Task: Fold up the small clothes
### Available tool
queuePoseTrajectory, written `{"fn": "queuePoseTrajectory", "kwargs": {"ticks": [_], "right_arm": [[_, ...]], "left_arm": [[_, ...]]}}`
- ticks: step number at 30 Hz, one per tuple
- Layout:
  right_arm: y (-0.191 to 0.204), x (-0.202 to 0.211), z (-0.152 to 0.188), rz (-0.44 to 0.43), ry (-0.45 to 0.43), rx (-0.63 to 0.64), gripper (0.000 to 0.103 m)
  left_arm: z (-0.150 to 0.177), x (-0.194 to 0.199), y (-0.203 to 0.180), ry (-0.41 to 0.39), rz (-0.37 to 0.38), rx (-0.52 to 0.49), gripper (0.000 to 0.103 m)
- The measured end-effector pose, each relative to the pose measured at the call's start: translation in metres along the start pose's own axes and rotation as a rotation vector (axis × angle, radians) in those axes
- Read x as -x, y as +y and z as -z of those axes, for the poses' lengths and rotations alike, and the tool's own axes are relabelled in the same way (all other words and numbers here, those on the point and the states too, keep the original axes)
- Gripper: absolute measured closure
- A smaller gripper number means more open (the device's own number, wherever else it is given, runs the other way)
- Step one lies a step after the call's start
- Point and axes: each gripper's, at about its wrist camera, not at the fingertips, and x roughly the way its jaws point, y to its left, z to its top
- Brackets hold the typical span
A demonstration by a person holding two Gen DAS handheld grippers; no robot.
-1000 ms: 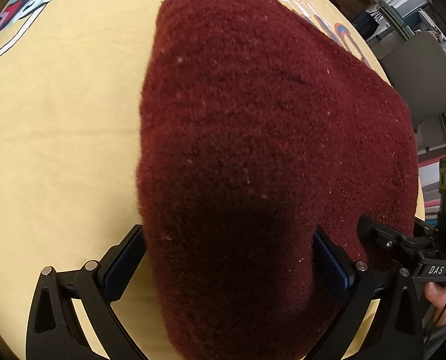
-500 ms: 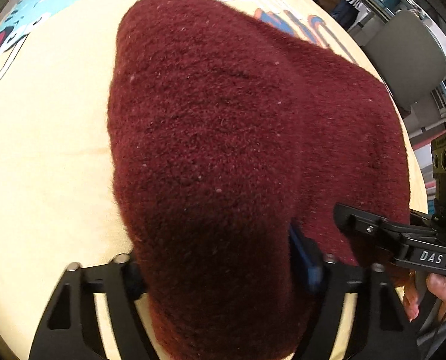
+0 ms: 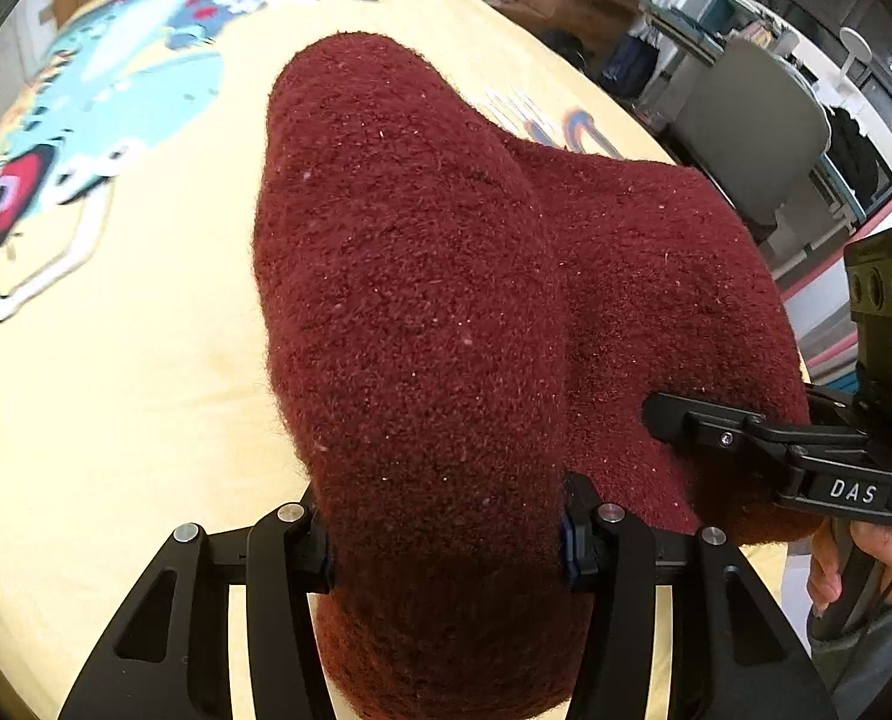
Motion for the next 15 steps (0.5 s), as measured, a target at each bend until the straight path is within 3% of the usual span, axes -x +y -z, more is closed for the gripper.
{"fn": "queuePoseTrajectory", "kwargs": {"ticks": [4, 11, 13, 15], "right_arm": [[0.034, -0.020, 0.004, -0.017, 0.008, 0.021, 0.059], [0.054, -0.081, 0.030, 0.026, 0.127, 0.039, 0.058], [0.050, -0.096, 0.040, 0.062, 0.158, 0.041, 0.056], [0.044, -0.104, 0.041, 0.081, 0.165, 0.033, 0.044]], "left_arm": [[0.023, 0.024, 0.034, -0.013, -0.029, 0.035, 0.057], [0.076, 0.001, 0.077, 0.061, -0.048, 0.129, 0.055], [0.083, -0.011, 0.081, 0.074, -0.045, 0.155, 0.052], [0.091, -0.015, 0.086, 0.079, -0.063, 0.188, 0.039]]}}
